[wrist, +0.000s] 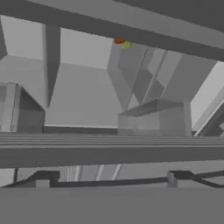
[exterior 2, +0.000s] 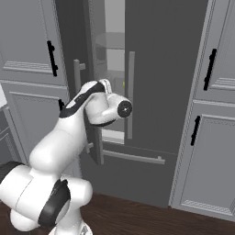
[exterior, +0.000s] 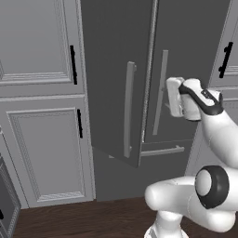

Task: Grab a lemon wedge from the fridge and one ice cube from the ice bowl, and put them in the glass of lemonade.

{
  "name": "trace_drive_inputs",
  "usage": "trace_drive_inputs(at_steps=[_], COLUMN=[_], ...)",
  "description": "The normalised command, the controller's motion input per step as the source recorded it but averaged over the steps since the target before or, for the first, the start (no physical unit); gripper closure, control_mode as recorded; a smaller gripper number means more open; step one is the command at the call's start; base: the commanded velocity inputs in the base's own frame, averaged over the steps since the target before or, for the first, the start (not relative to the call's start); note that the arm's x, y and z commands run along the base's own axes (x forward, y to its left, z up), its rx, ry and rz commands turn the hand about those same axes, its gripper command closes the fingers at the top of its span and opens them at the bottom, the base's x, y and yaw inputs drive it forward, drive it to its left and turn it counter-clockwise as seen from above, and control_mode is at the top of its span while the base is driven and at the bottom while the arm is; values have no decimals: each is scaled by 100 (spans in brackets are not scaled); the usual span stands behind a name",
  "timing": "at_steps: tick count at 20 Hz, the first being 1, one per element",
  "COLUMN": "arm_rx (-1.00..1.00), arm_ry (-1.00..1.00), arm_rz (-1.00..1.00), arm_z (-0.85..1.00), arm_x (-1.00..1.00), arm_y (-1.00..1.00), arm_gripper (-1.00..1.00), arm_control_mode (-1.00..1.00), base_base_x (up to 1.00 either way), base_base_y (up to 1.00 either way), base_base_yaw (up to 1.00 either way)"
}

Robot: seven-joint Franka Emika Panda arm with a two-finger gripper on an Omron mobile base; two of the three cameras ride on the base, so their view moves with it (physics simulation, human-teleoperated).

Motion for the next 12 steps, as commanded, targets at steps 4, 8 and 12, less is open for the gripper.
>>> trace_drive_inputs(at_steps=[4, 8, 12], arm_rx=[19, 2, 0], arm_ry=[0, 0, 1], arm_rz=[0, 1, 1], arm_z=[-3, -3, 0], arm_x=[47, 58, 72], arm_y=[-2, 19, 24], arm_gripper=[-100, -100, -100], arm_control_mode=[-100, -100, -100], base_base_x=[0, 0, 0], base_base_y=[0, 0, 0], base_base_yaw=[0, 0, 0])
